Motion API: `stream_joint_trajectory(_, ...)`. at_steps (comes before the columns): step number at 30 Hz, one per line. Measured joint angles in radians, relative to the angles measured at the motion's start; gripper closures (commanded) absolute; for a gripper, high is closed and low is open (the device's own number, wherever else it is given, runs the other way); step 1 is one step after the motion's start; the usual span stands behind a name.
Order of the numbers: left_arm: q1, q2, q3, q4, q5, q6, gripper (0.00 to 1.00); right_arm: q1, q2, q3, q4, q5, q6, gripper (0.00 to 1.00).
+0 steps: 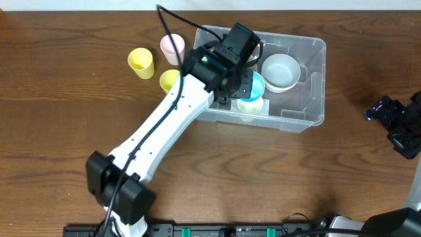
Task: Pack container
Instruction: 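Carry the light blue cup into the container onto the cream cup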
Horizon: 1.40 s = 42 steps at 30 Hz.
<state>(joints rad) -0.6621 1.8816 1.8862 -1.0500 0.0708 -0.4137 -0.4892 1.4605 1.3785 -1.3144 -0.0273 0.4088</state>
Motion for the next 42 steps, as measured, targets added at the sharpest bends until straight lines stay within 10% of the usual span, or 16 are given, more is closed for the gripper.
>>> stream_joint_trajectory(24,0.0,0.142,0.0,0.011,-0.023,0.023,0.9,0.0,0.0,0.0,0.0,0.0,0.0,0.01)
stream_joint_trajectory(39,0.035,0.125,0.021,-0.031,-0.024,0.045,0.49,0.0,0.0,0.0,0.0,0.0,0.0,0.01)
stream_joint_trajectory(42,0.081,0.074,0.045,-0.054,-0.024,0.052,0.27,0.0,0.0,0.0,0.0,0.0,0.0,0.01)
